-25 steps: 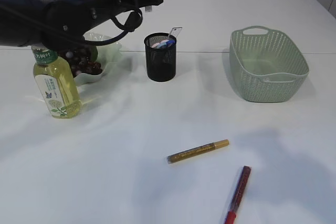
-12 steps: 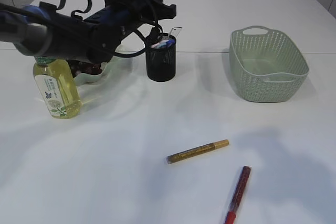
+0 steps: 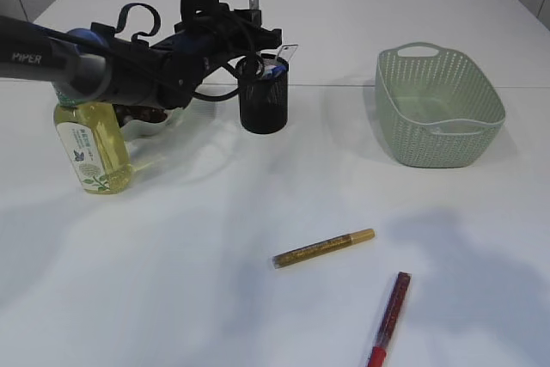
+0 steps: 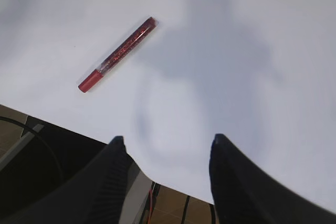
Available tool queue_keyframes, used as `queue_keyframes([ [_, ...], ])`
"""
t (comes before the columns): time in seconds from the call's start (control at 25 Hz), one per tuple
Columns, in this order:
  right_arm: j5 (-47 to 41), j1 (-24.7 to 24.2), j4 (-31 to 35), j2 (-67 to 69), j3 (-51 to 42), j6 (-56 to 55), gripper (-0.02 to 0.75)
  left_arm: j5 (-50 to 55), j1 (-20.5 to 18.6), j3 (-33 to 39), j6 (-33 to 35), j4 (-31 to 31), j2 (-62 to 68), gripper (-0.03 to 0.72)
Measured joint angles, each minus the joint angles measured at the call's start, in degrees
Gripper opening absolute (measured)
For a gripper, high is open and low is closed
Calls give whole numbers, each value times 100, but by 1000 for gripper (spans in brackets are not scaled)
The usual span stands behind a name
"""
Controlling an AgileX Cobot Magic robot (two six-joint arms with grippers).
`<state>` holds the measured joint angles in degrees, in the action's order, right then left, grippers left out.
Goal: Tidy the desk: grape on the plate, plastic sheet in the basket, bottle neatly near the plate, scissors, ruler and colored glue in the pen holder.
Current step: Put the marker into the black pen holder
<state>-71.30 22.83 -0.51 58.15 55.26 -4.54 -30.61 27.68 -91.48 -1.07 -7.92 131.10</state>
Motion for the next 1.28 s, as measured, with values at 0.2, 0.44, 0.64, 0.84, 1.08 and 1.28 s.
queue_keyframes([
  [0.2,0,0,-15,0,0,0,405,27,-38,-99,-45,-9,193,87],
  [0.44,0,0,-25,0,0,0,405,40,-48,-306,-76,-9,407,88],
  [0.64,0,0,-47,0,0,0,405,74,-48,-337,-88,-9,521,89],
  [0.84,0,0,-56,0,0,0,405,109,-48,-346,-88,-9,533,91],
  [1.08,0,0,-56,0,0,0,405,127,-48,-346,-99,-9,533,99],
  [1.28,0,0,-56,0,0,0,405,136,-48,-346,-109,-9,533,151],
])
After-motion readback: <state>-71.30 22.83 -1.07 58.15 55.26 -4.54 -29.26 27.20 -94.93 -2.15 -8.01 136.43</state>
